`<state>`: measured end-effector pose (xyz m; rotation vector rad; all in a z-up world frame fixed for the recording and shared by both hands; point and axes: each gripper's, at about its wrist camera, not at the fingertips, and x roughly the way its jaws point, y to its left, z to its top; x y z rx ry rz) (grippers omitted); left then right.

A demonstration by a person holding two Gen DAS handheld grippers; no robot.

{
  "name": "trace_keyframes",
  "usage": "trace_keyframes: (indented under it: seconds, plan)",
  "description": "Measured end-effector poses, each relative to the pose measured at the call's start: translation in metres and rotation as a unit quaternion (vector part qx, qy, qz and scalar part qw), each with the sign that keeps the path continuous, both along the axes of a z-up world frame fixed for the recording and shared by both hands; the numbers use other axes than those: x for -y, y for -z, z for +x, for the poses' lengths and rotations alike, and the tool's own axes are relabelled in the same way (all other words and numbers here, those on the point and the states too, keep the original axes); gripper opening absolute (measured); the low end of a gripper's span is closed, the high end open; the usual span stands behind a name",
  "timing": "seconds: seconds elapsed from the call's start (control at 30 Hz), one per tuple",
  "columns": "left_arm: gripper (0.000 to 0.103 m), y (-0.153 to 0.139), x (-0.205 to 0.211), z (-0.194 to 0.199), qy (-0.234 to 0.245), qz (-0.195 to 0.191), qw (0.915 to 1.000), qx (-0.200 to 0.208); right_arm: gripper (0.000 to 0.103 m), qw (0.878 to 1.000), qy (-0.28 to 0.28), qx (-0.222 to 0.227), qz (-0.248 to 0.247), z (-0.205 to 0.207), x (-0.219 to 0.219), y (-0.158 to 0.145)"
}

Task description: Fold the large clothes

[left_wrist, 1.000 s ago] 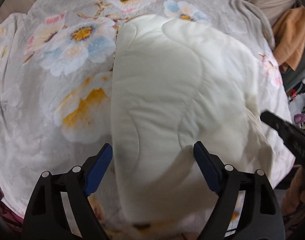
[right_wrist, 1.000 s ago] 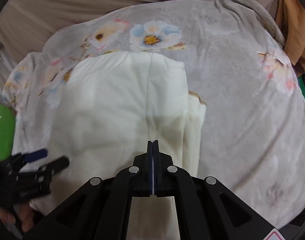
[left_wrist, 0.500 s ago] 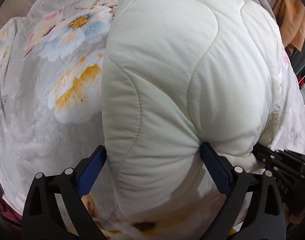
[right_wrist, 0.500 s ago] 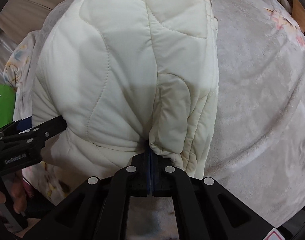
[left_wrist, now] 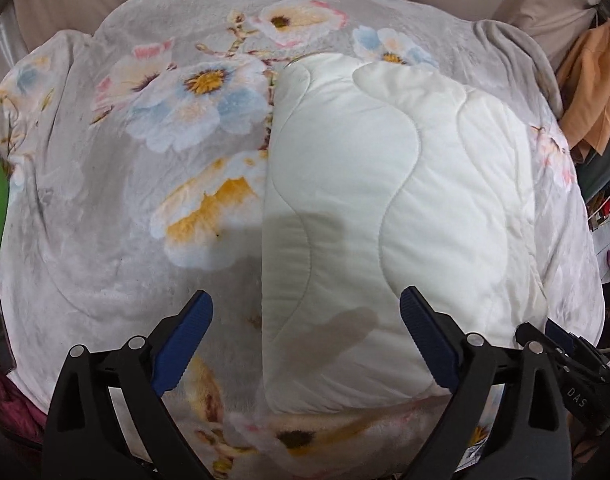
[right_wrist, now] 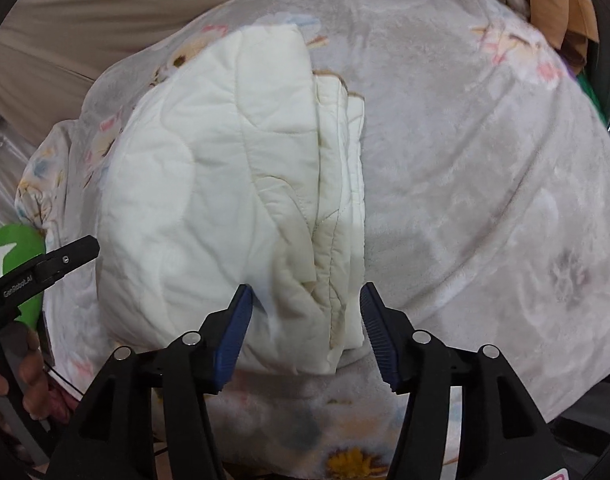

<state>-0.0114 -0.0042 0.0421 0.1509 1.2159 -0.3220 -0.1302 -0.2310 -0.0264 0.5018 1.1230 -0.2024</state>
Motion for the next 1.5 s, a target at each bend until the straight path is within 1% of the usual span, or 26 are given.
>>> trace_keyframes:
  seconds: [0.07,0.13,0.17,0.23,0.3,0.37,0.47,0.5,0.57,0.6,0.63,0.67,0.7,0.73,0.77,0.8,0.83,0.87,0.9,0.93,1.07,1.13,1.23,1.3,1.4,1.5]
  plan:
    - [0.093,0.008,-0.001,0.006,-0.004,-0.004,0.9999,-0.016,0.062,1.0,0.001,-0.008,0.024,0.008,0.003,0.012]
    - [0.096,0.017,-0.003,0.011,-0.009,-0.016,0.9994,-0.028,0.067,0.999,0.007,-0.018,0.041,0.015,0.006,0.024]
    - [0.097,0.022,-0.005,0.015,-0.012,-0.028,0.9989,-0.036,0.07,0.999,0.007,-0.021,0.046,0.017,0.008,0.029]
    - [0.098,0.033,-0.011,0.023,-0.021,-0.07,0.9957,-0.056,0.076,0.998,0.007,-0.028,0.052,0.022,0.009,0.039]
    - [0.098,0.05,-0.02,0.033,-0.038,-0.128,0.9865,-0.095,0.08,0.997,0.007,-0.031,0.067,0.025,0.012,0.046]
    - [0.098,0.069,-0.029,0.041,-0.052,-0.184,0.9723,-0.135,0.086,0.994,0.017,-0.035,0.098,0.027,0.018,0.057]
    - [0.098,0.088,-0.036,0.046,-0.059,-0.236,0.955,-0.17,0.088,0.988,0.027,-0.032,0.15,0.028,0.026,0.072]
    - [0.098,0.092,-0.037,0.046,-0.058,-0.248,0.9508,-0.176,0.09,0.986,0.029,-0.03,0.162,0.029,0.028,0.076]
    - [0.098,0.097,-0.035,0.046,-0.052,-0.269,0.9435,-0.186,0.091,0.983,0.031,-0.027,0.179,0.03,0.031,0.082]
    - [0.098,0.098,-0.033,0.046,-0.049,-0.273,0.9422,-0.189,0.091,0.983,0.03,-0.024,0.182,0.031,0.031,0.083]
    - [0.098,0.096,-0.03,0.045,-0.046,-0.269,0.9438,-0.186,0.089,0.983,0.029,-0.021,0.182,0.032,0.031,0.083]
    - [0.098,0.092,-0.027,0.044,-0.041,-0.264,0.9462,-0.183,0.082,0.982,0.025,-0.018,0.184,0.033,0.031,0.082]
    - [0.097,0.087,-0.022,0.042,-0.033,-0.256,0.9495,-0.178,0.076,0.983,0.022,-0.015,0.184,0.034,0.03,0.08]
    - [0.093,0.078,-0.016,0.039,-0.019,-0.243,0.9556,-0.166,0.073,0.983,0.018,-0.013,0.183,0.034,0.029,0.076]
    - [0.09,0.071,-0.013,0.036,-0.009,-0.233,0.9597,-0.156,0.065,0.983,0.016,-0.01,0.183,0.035,0.029,0.073]
    - [0.082,0.061,-0.009,0.033,0.003,-0.225,0.9634,-0.146,0.056,0.983,0.016,-0.008,0.18,0.036,0.028,0.068]
    - [0.074,0.051,-0.006,0.029,0.015,-0.217,0.9665,-0.137,0.051,0.984,0.014,-0.005,0.177,0.036,0.028,0.063]
    - [0.069,0.042,-0.003,0.027,0.024,-0.213,0.9682,-0.128,0.043,0.985,0.013,0.001,0.173,0.034,0.027,0.057]
    - [0.062,0.028,0.0,0.026,0.035,-0.212,0.9696,-0.117,0.038,0.986,0.008,0.012,0.166,0.033,0.026,0.047]
    - [0.057,0.018,0.003,0.025,0.044,-0.211,0.9705,-0.107,0.036,0.988,0.001,0.021,0.155,0.032,0.024,0.036]
    - [0.053,-0.046,0.013,0.021,0.085,-0.216,0.9716,-0.044,0.033,0.989,-0.016,0.067,0.133,0.029,0.016,-0.007]
    - [0.051,-0.07,0.015,0.019,0.1,-0.226,0.9688,-0.023,0.032,0.987,-0.017,0.094,0.128,0.025,0.015,-0.027]
    - [0.051,-0.112,0.02,0.013,0.128,-0.232,0.9639,0.029,0.032,0.984,-0.017,0.143,0.105,0.018,0.015,-0.064]
    - [0.051,-0.143,0.025,0.009,0.142,-0.243,0.9573,0.067,0.032,0.981,-0.018,0.177,0.081,0.016,0.013,-0.09]
    - [0.051,-0.185,0.027,0.005,0.158,-0.261,0.945,0.117,0.032,0.971,-0.024,0.232,0.043,0.012,0.013,-0.135]
    - [0.052,-0.224,0.023,0.0,0.171,-0.276,0.9301,0.171,0.032,0.957,-0.031,0.289,-0.003,0.012,0.01,-0.179]
